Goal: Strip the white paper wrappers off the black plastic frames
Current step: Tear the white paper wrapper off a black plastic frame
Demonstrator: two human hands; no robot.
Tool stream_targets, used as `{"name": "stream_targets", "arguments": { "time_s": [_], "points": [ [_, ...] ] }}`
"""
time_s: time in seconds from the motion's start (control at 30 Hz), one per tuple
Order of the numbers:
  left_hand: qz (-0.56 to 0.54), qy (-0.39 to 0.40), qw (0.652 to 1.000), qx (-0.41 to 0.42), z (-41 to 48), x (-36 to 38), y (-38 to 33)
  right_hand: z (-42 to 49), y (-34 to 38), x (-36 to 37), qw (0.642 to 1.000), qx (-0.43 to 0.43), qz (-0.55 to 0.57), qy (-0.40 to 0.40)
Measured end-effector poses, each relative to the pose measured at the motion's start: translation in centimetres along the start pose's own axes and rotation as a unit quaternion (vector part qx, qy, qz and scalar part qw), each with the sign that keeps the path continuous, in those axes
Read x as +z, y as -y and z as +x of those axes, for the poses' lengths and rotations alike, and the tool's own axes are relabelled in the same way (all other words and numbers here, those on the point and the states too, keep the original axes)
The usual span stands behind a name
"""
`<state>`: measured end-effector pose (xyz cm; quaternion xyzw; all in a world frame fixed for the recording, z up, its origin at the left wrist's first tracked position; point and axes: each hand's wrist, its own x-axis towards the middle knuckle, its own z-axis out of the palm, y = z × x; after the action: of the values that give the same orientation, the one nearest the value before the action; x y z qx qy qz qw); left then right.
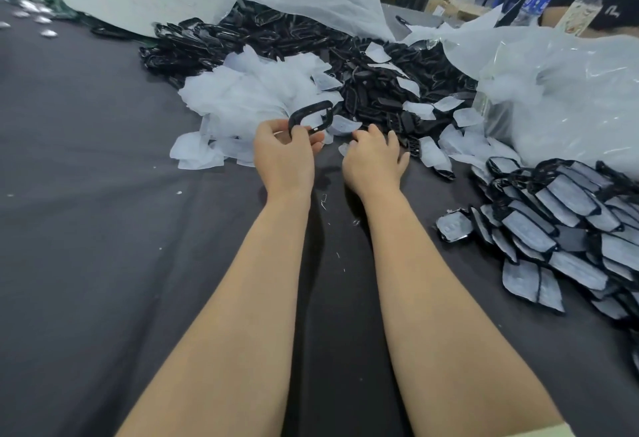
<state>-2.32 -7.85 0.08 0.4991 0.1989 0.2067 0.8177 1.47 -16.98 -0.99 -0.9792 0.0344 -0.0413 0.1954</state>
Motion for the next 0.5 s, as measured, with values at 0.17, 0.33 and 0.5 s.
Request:
{"name": "stream_targets", "arguments": {
  "time_s": [0.17,0.33,0.5],
  "points": [
    [0.009,0.02,1.0,-0.001,0.1,0.1,0.2,-0.1,-0.1,0.1,0.999,0.026,0.009,-0.043],
    [0.042,0.044,0.998,0.007,0.3,0.2,0.3,-1.0,-1.0,-1.0,0.937,0.018,0.295,-0.185],
    [0.075,0.051,0.996,0.013,0.4,0.2,0.6,-2.2,-0.9,-1.4,0.864,0.036,0.475,-0.161]
  ]
}}
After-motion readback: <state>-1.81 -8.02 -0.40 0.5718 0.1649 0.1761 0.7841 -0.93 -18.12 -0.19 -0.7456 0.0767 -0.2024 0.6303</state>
